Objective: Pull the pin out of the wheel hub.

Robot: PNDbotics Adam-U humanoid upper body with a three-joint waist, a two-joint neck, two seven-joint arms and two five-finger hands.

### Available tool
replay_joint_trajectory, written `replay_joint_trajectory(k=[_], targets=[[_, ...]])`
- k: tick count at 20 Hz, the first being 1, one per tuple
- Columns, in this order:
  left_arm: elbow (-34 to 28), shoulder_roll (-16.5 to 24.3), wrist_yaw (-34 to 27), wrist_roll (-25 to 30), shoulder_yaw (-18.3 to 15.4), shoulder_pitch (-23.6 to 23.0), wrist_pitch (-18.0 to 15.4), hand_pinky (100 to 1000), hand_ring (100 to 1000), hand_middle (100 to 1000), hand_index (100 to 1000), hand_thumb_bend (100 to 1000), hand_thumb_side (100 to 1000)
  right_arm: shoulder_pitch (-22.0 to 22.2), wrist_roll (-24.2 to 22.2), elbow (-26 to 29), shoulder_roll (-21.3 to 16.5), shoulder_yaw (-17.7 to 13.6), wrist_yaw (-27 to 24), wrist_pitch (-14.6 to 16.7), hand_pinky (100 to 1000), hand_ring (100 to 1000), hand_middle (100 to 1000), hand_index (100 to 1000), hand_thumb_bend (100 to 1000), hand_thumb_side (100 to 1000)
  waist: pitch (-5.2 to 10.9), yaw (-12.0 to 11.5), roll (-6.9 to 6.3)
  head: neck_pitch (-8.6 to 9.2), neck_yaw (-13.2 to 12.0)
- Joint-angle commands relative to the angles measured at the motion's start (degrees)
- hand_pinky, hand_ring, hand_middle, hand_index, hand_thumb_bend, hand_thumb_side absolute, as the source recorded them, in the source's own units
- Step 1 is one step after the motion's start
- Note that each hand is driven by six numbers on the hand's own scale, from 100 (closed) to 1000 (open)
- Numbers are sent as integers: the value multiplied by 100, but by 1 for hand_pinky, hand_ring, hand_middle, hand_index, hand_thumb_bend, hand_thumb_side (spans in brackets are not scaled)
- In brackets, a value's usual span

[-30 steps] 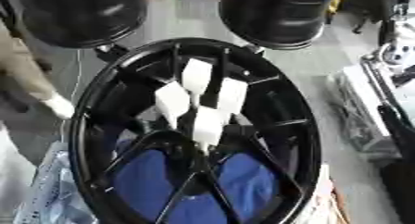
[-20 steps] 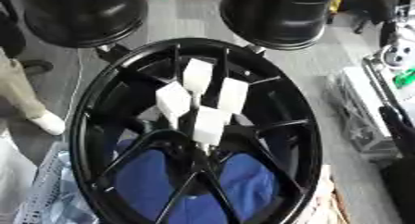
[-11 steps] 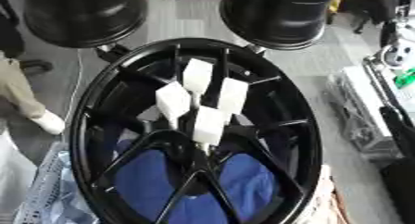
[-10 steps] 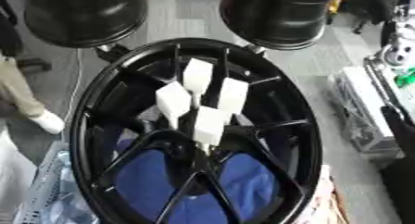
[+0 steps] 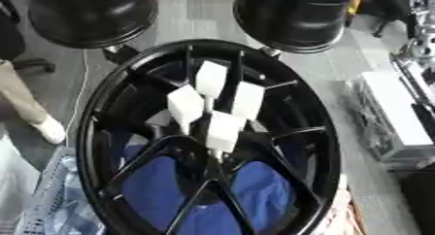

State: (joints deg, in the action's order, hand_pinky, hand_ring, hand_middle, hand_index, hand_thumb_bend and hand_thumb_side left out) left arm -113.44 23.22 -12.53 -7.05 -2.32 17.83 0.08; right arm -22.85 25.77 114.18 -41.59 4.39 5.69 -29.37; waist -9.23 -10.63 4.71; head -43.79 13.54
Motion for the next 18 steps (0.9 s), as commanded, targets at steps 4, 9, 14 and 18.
replay_joint_trajectory(k=[4,9,14,18], targets=[[-115,110,-8,41,11,70,-4,914,731,697,758,100,699,-399,-1392,41,-760,108,673,-255,723,681,602,725,100,403,33,-6,-12,-33,-31],[-115,133,2,54,24,64,3,915,732,697,758,100,701,-769,-2624,41,-1285,316,1172,-290,773,722,639,756,100,313,-13,-3,0,-33,-29],[-115,162,10,74,40,91,-5,915,732,697,758,100,702,-1064,-3651,41,-1707,504,1445,-161,808,753,676,778,100,276,-73,3,3,-33,-21],[-115,183,17,86,52,110,-8,915,732,697,758,100,703,-1291,-4324,41,-1968,675,1538,45,832,775,701,793,100,265,-134,8,4,-33,-16]])
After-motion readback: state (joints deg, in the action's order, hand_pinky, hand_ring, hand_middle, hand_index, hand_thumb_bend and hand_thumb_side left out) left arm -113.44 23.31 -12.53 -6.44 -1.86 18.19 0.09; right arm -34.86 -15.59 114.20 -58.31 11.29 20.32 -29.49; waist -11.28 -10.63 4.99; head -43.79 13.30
